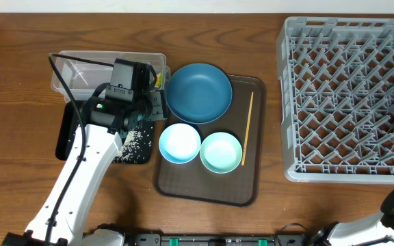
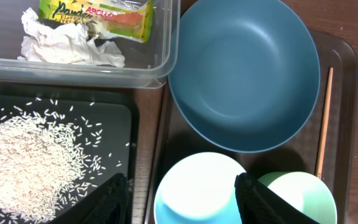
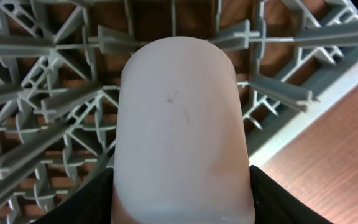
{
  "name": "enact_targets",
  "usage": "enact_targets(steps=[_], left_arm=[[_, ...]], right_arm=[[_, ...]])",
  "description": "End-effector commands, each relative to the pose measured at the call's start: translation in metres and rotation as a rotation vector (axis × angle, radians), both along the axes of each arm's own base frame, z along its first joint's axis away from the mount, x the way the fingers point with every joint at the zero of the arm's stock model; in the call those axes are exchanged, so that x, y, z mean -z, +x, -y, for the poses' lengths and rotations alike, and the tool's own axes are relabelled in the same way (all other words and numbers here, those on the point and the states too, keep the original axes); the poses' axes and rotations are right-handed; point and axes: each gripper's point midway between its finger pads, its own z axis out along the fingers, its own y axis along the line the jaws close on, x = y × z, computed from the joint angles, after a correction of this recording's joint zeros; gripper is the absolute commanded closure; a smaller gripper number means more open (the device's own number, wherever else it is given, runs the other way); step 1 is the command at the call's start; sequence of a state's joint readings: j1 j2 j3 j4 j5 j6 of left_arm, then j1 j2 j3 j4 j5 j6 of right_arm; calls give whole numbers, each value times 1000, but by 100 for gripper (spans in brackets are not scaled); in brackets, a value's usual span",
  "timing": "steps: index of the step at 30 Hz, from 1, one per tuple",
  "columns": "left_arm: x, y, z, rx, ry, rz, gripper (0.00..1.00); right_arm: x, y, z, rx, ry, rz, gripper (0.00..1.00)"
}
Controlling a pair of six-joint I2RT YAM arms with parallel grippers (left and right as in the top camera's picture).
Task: Sort waste into correct bins and load items into the dishwasher rack
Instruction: 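Place the pink cup upside down in the dish rack with the right gripper, then reach right gripper to the mint bowl and grasp its rim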
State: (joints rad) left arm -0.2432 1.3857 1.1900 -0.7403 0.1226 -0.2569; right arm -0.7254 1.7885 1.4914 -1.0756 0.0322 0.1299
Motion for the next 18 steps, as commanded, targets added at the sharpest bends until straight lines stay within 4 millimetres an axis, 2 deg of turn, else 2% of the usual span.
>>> enact_targets(steps=[1, 2, 3, 6, 11, 14, 15, 18], left_arm=[[-5, 2, -4, 1, 22, 19, 42], [-5, 2, -4, 1, 22, 19, 42], [-5, 2, -4, 1, 22, 19, 42], [-5, 2, -4, 1, 22, 19, 42], [-5, 2, -4, 1, 22, 18, 42], [-5, 2, -4, 1, 22, 18, 41], [-5, 2, -4, 1, 22, 18, 38], [-5, 2, -4, 1, 22, 17, 37]], right_arm=[[-11, 14, 2, 7, 10, 81, 14], [-13, 16, 1, 5, 14, 96, 5], [-16, 18, 1, 4, 16, 109, 1], [-30, 22, 3, 1, -4, 146, 1], [-69, 37, -6, -37, -17, 284, 2], [-100, 58, -30, -146, 30, 440, 6], [-110, 66, -43, -206, 55, 493, 7], [-132, 86, -93, -408, 139, 611, 7]])
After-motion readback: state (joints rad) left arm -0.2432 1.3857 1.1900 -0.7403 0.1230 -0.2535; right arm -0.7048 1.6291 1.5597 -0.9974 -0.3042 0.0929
